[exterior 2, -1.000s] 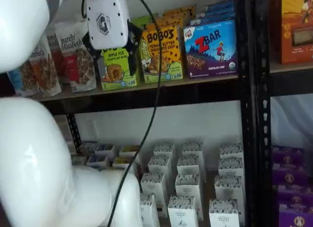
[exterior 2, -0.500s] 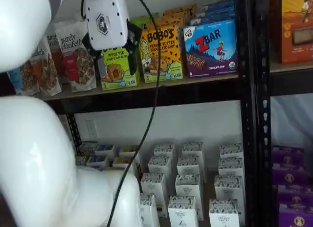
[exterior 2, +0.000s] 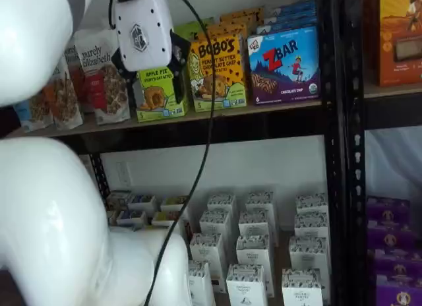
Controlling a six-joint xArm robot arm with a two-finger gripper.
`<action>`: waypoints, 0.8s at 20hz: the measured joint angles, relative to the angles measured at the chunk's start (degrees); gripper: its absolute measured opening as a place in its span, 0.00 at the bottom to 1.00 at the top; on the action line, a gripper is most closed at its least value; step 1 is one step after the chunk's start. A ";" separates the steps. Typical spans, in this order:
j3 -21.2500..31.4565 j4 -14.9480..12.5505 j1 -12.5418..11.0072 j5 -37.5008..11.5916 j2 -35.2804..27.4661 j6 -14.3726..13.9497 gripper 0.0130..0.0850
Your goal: Pick the green box on the top shelf, the fourth from the left
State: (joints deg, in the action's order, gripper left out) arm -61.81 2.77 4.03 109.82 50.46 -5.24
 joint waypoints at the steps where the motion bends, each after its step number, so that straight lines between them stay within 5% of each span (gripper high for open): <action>1: 0.35 -0.21 0.47 -0.65 0.23 -0.38 1.00; 16: 3.92 -4.92 10.58 -12.58 -0.64 -9.31 1.00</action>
State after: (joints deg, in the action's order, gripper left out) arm -57.90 -2.15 14.61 97.24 49.82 -14.55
